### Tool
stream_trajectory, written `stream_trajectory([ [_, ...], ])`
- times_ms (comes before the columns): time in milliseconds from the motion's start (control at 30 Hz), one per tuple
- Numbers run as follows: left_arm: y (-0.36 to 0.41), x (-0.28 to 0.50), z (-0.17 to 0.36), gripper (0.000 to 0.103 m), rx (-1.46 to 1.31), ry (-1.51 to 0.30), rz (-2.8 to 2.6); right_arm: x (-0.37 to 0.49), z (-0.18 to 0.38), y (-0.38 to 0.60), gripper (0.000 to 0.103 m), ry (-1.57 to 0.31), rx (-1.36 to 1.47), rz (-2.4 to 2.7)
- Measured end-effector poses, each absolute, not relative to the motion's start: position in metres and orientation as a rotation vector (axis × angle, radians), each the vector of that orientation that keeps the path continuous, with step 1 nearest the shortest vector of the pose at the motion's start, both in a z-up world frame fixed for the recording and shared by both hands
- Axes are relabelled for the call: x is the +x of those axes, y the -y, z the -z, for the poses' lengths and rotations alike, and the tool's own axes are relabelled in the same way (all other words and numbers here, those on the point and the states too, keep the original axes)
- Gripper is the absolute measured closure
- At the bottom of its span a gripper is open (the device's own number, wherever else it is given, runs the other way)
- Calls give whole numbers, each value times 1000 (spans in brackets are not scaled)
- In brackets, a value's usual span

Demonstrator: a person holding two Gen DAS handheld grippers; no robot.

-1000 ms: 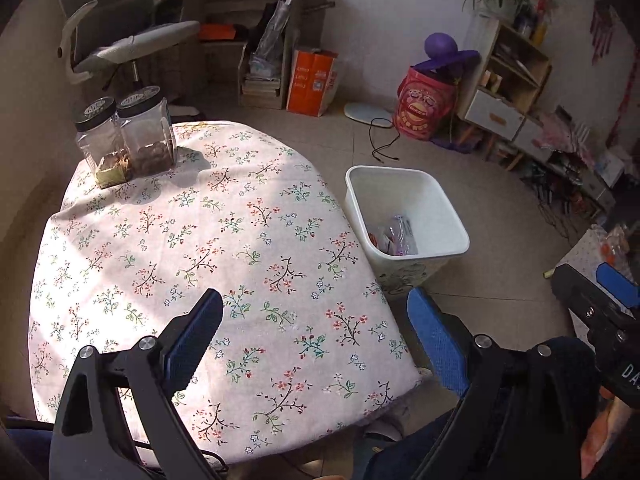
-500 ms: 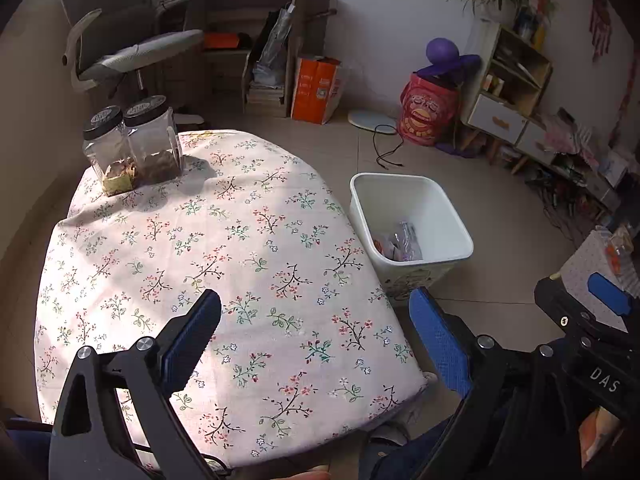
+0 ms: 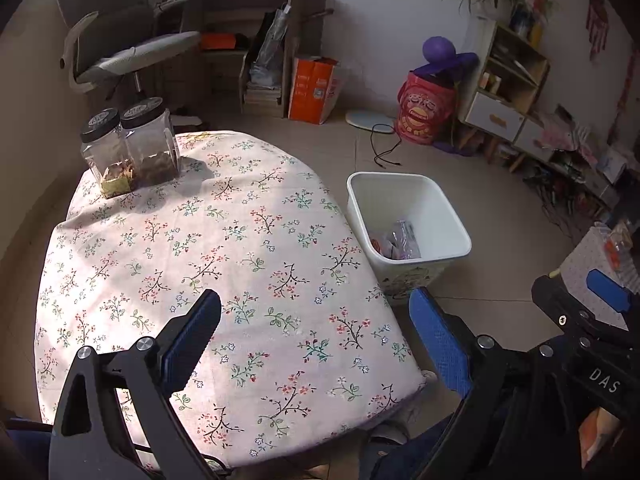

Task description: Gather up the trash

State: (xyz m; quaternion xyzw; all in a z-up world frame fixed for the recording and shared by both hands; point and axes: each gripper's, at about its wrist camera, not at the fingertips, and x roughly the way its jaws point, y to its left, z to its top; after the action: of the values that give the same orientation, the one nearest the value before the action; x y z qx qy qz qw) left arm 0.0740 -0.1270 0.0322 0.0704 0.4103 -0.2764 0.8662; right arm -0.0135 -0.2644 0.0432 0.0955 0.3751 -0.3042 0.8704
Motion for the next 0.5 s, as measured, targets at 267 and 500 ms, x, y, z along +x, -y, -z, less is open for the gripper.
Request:
stream_trajectory([
  [267,127,73,-32,11,151,-858,573,-14,-43,264,7,-784,199,636],
  [500,128,73,-32,11,159,-861,578,-10,-42,263,7,-789,196,630],
])
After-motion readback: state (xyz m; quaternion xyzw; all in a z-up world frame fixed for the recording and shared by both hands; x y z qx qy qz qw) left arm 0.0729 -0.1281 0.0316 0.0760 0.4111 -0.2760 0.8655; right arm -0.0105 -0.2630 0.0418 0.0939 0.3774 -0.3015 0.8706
